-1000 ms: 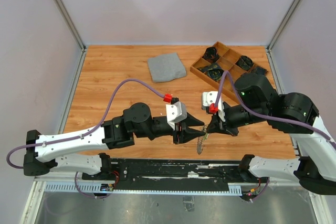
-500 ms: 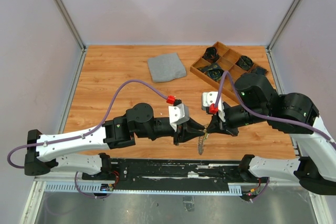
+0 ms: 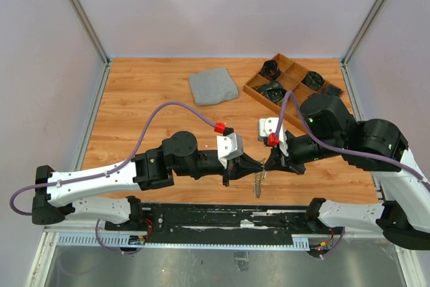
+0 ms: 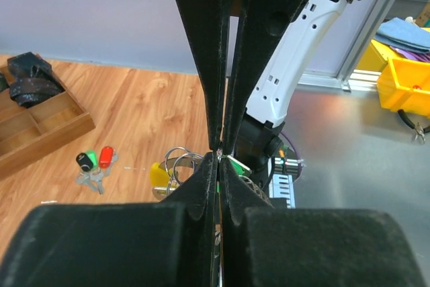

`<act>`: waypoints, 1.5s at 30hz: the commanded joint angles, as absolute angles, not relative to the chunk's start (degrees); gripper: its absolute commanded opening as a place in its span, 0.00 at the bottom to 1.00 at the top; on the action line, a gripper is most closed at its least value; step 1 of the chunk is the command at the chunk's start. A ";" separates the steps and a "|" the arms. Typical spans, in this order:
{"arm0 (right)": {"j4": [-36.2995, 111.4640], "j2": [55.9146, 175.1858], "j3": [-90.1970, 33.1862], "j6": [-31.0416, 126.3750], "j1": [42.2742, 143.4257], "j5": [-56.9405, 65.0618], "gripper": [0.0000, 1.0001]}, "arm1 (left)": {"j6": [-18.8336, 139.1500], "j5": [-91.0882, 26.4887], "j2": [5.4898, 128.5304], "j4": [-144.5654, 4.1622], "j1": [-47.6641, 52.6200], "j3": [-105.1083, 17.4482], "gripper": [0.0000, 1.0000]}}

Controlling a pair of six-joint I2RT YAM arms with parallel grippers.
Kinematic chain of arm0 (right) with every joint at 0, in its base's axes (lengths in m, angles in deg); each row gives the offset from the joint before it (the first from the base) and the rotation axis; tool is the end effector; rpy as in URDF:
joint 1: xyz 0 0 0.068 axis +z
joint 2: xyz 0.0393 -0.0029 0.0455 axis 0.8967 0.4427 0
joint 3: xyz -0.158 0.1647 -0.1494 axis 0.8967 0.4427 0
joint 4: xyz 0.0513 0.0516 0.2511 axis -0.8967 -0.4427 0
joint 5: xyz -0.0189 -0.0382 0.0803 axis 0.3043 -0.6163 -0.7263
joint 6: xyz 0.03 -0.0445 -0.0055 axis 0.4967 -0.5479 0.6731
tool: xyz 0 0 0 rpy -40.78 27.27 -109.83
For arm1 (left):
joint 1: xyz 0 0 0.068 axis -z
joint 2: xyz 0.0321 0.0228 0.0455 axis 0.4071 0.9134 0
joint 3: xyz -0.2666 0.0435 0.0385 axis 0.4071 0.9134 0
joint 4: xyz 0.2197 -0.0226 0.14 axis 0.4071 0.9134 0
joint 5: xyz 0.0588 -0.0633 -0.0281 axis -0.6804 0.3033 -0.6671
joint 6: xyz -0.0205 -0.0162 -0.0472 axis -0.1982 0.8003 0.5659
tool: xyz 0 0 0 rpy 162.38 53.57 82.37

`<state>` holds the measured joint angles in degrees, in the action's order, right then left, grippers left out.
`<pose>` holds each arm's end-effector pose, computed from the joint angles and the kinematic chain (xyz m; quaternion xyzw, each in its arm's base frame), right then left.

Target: Put the keys on the keyring

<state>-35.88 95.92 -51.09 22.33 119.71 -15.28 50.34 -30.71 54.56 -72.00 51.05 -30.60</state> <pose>0.0638 0.1237 0.4760 -0.6099 0.6308 0.3366 0.3417 0.0605 -0.2505 0.3911 0.4697 0.5295 -0.4849 0.5136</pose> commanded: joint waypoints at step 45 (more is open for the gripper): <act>26.33 70.45 -12.81 65.48 119.04 -8.79 0.36 | 55.47 -41.35 38.41 -95.07 50.77 -15.73 0.01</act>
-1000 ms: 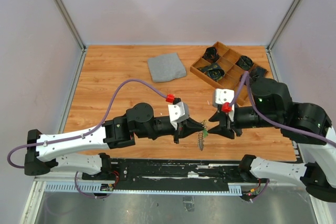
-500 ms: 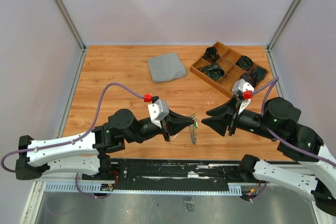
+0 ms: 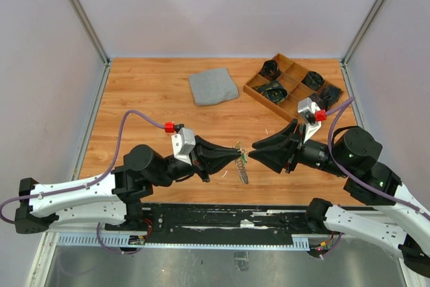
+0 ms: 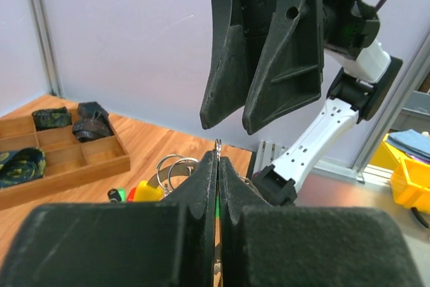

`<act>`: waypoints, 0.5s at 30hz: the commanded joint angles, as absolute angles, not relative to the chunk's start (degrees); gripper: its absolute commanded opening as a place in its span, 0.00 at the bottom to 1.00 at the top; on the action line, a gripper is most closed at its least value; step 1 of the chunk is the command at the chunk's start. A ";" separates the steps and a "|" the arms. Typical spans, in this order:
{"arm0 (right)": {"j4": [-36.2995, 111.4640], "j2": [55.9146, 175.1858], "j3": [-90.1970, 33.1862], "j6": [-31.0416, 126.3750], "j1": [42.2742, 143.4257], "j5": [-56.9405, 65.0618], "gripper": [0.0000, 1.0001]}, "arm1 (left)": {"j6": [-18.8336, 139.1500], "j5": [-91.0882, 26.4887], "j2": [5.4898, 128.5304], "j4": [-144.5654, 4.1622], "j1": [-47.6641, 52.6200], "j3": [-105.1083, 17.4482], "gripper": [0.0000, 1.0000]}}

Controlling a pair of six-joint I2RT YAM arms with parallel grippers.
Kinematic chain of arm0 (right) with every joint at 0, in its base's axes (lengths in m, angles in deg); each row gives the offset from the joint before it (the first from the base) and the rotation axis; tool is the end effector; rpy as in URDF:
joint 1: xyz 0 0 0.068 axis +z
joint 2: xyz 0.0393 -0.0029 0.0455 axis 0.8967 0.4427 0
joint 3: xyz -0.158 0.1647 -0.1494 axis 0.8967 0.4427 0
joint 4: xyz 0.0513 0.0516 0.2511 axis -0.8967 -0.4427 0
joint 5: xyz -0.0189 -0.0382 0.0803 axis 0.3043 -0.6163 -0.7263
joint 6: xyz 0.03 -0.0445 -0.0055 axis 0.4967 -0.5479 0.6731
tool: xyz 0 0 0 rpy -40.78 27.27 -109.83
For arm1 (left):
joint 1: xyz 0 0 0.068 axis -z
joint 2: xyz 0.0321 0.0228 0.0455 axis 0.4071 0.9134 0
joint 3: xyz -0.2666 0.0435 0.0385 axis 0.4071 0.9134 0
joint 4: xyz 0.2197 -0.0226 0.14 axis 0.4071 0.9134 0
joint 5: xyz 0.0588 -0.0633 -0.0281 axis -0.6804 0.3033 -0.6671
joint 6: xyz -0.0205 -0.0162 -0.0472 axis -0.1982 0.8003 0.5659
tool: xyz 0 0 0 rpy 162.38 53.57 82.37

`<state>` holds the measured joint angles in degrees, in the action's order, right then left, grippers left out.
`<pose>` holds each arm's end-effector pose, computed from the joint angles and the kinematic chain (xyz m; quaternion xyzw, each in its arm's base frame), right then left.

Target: Put the keys on the keyring

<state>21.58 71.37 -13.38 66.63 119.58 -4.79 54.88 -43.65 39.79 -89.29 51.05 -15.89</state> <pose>0.0570 0.1023 0.4383 -0.2739 0.6053 0.5565 0.4989 0.0527 -0.1900 0.3856 0.3170 0.5016 -0.5125 0.6207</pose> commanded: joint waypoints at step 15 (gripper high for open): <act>29.65 71.20 -12.82 57.58 119.01 -20.33 0.24 | 56.85 -31.42 40.87 -97.99 50.77 -17.36 0.01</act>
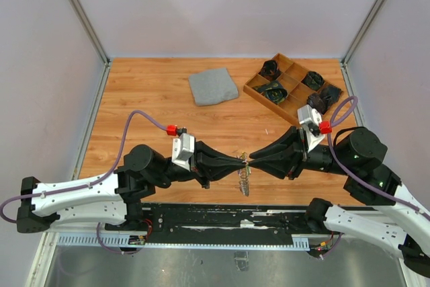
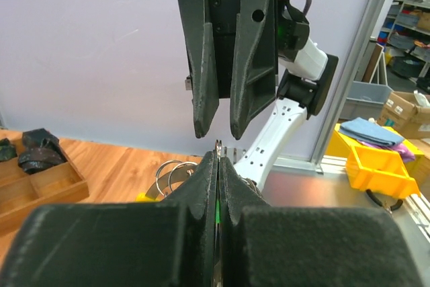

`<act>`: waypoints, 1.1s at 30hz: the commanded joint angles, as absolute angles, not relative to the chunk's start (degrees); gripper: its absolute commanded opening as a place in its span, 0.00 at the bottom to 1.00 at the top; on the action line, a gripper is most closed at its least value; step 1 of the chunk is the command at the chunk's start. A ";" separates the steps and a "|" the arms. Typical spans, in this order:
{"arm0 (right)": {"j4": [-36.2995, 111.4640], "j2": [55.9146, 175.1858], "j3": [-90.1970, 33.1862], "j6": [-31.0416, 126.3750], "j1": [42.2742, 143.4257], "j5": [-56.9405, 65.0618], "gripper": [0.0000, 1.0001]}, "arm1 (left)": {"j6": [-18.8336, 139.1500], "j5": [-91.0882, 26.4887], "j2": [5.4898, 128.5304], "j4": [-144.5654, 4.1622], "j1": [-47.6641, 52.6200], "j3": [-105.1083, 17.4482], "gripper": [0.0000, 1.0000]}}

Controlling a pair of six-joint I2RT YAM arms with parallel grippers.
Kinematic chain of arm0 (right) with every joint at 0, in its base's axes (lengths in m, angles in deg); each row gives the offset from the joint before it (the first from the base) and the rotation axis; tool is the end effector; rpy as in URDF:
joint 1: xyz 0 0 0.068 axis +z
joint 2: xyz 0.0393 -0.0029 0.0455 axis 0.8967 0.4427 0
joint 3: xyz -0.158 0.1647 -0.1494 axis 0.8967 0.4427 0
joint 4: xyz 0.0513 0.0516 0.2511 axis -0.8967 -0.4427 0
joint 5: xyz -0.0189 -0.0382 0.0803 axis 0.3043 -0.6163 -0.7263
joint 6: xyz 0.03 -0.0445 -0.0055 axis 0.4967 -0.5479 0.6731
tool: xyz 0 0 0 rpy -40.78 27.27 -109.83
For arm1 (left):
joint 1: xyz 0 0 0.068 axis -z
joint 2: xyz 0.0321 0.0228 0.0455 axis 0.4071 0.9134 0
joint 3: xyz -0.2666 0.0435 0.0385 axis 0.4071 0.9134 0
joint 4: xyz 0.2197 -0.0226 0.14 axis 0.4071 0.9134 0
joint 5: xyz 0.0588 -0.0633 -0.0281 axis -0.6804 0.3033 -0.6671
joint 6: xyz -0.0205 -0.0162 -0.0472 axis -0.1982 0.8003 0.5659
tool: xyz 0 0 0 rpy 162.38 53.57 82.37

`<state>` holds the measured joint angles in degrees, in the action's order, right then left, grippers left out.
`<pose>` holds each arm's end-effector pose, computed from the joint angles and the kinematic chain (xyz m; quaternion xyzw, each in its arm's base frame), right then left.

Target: Put the keys on the keyring

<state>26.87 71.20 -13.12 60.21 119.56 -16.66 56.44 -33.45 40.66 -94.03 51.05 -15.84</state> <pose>0.0488 0.1023 0.4464 -0.3716 0.5185 0.5823 0.5040 0.0468 -0.1927 0.3911 0.3553 0.4422 -0.5712 0.5933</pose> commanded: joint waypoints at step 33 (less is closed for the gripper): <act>28.21 70.60 -11.16 53.85 119.05 -26.70 0.01 | 56.75 -31.07 41.30 -98.95 50.77 -17.47 0.01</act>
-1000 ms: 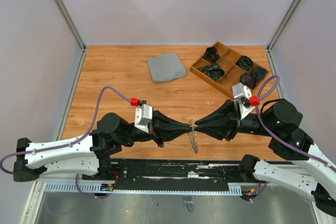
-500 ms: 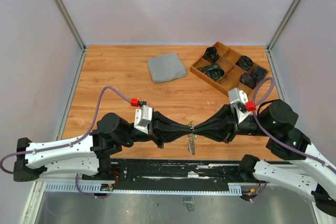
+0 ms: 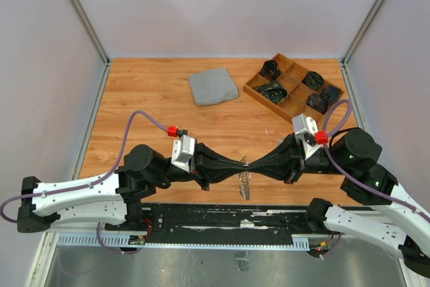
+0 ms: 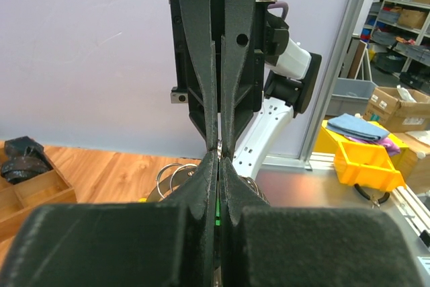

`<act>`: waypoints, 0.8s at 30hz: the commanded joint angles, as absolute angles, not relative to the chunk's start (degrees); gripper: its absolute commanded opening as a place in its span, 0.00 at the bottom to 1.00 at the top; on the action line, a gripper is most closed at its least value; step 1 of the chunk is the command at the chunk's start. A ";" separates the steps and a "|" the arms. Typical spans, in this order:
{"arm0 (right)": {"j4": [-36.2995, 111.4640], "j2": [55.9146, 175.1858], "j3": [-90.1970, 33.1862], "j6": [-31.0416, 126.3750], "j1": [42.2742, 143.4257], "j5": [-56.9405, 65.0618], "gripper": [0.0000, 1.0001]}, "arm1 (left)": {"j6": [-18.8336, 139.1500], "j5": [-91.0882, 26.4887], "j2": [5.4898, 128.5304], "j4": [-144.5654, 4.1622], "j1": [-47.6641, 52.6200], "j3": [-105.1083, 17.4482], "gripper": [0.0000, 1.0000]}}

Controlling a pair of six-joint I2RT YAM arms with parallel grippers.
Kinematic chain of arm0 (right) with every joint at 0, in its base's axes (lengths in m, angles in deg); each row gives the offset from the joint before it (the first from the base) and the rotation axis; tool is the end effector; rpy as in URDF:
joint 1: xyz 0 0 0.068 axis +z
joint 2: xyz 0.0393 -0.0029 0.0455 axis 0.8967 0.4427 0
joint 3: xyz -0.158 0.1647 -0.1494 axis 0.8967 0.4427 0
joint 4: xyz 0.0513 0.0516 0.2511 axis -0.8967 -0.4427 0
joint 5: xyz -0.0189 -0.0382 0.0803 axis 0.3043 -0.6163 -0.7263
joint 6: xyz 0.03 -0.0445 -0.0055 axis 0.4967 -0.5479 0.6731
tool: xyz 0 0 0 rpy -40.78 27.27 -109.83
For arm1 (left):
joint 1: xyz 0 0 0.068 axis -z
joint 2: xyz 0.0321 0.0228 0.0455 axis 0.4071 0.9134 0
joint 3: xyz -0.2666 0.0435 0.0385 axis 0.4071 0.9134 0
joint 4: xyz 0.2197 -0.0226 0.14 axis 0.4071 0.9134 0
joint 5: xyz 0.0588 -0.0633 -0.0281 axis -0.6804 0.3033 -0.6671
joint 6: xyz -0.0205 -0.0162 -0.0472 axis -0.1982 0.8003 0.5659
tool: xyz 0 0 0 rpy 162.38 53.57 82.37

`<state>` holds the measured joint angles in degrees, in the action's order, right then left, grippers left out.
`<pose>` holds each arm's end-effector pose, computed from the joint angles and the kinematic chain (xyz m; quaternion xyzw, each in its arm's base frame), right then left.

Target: Put the keys on the keyring

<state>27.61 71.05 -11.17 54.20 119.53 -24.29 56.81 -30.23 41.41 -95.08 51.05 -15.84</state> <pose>0.0468 0.1063 0.4371 -0.4412 0.4766 0.5785 0.4936 0.0456 -0.1957 0.3905 0.3714 0.4277 -0.5846 0.5808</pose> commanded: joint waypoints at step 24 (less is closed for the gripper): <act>-20.03 85.63 -41.72 29.87 119.05 -18.97 0.01 | 54.21 -36.04 42.61 -88.23 50.78 -20.64 0.28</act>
<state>-10.53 83.33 -37.23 35.11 119.56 -21.88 55.89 -34.28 41.80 -91.21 51.05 -17.59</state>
